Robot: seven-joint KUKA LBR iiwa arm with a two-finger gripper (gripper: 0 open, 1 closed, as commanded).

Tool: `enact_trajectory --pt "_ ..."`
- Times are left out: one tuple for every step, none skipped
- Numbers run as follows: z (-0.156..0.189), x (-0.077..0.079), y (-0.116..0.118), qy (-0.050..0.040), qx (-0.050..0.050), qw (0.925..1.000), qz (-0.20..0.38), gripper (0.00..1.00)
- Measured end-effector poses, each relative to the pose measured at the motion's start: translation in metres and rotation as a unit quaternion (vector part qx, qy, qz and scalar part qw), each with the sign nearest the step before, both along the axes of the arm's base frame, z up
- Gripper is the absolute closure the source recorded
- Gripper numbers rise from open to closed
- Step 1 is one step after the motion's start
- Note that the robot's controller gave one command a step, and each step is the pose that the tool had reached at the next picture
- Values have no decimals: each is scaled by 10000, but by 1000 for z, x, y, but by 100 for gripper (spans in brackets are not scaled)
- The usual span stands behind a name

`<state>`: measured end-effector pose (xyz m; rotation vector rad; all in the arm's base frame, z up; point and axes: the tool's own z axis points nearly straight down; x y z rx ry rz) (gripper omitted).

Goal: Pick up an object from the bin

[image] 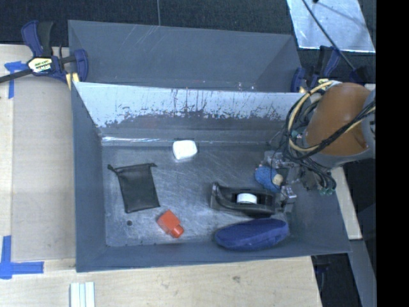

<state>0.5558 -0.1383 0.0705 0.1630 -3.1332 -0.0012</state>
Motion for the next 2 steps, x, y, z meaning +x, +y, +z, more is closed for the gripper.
enact_trajectory --pt "6 4 0 -56 -10 10000 12 100" --pt "160 -1 10 -83 -18 10000 -36 100"
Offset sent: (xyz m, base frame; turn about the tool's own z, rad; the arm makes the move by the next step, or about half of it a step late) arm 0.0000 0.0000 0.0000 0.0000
